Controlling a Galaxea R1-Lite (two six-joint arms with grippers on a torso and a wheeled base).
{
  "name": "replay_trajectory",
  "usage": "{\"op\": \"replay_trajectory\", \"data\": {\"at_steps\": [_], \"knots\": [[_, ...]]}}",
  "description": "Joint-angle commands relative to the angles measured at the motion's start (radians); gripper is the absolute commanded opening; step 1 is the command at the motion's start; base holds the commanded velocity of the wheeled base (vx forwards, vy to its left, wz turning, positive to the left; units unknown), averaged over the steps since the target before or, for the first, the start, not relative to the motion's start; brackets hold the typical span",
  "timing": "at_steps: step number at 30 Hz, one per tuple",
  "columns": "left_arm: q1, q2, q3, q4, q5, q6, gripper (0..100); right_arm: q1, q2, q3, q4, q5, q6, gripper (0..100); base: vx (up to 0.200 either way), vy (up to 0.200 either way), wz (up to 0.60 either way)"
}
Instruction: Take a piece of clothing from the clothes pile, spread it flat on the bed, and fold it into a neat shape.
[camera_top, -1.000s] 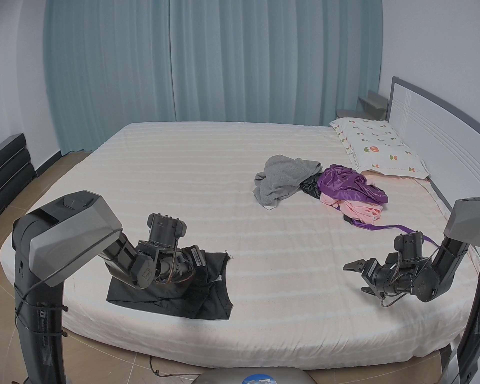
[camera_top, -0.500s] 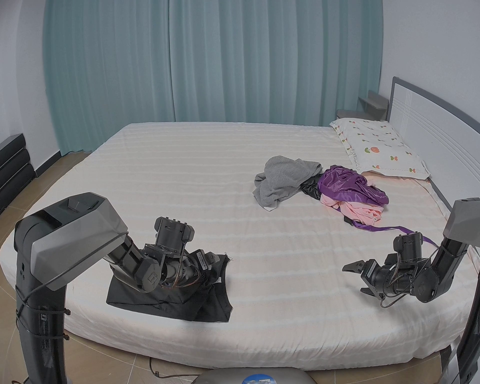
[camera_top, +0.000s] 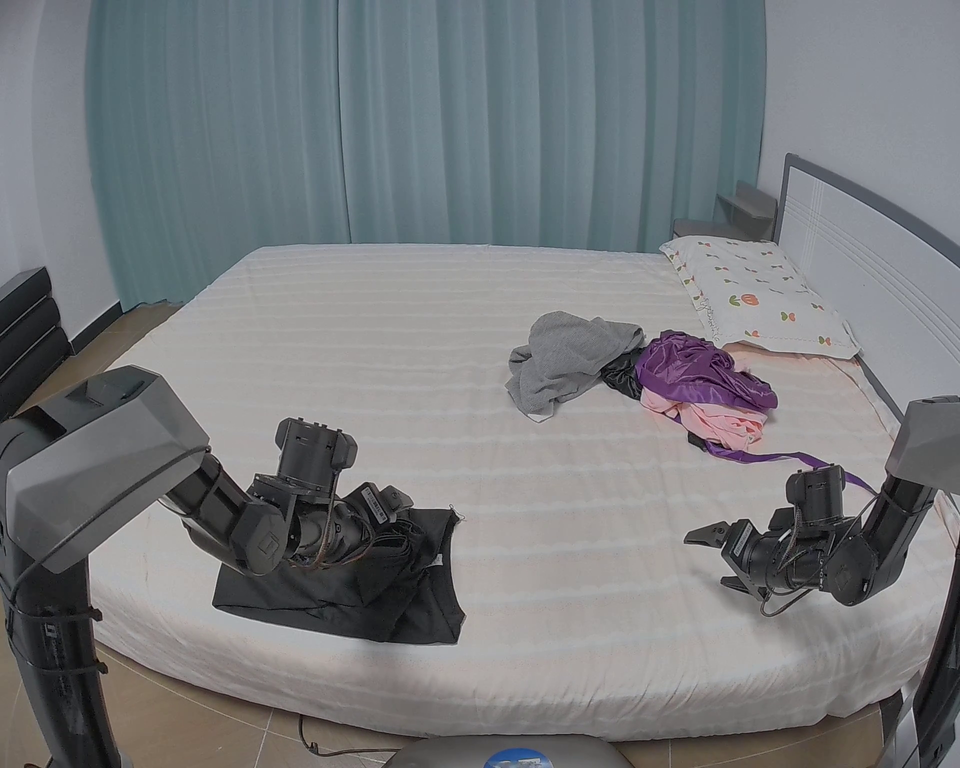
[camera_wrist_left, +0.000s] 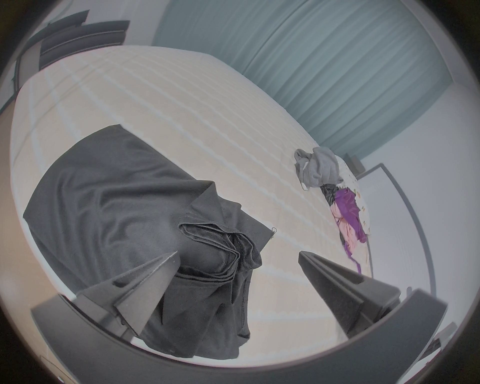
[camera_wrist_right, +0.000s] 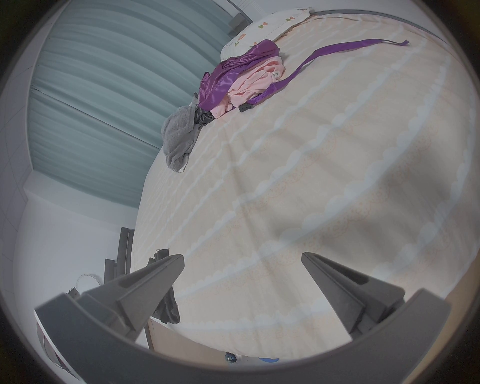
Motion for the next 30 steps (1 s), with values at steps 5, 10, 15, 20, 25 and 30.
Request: {"op": "replay_trajectory", "data": {"at_steps": [5,10,15,20,25,30], "knots": [[0.043,-0.092,0.124,-0.068,-0.065,-0.114,100,0.014,0.000,-0.002,-0.001,-0.001,-0.007,100,0.000,0.000,0.00],[0.079,-0.084,0.184,-0.128,-0.068,-0.179,100,0.033,-0.006,-0.008,-0.001,-0.007,-0.010,100,0.000,0.000,0.00],[0.112,-0.092,0.216,-0.156,-0.082,-0.211,100,0.086,-0.009,-0.025,0.002,-0.018,-0.012,100,0.000,0.080,0.00],[0.149,-0.087,0.224,-0.156,-0.137,-0.212,100,0.146,-0.014,-0.041,0.016,-0.098,-0.031,100,0.000,0.200,0.00],[0.184,-0.092,0.232,-0.159,-0.165,-0.212,100,0.237,-0.030,-0.137,0.126,-0.194,-0.078,100,0.000,0.200,0.00],[0.232,-0.097,0.239,-0.160,-0.197,-0.211,100,0.329,-0.024,-0.210,0.214,-0.239,-0.078,100,0.000,0.200,0.00]]}}
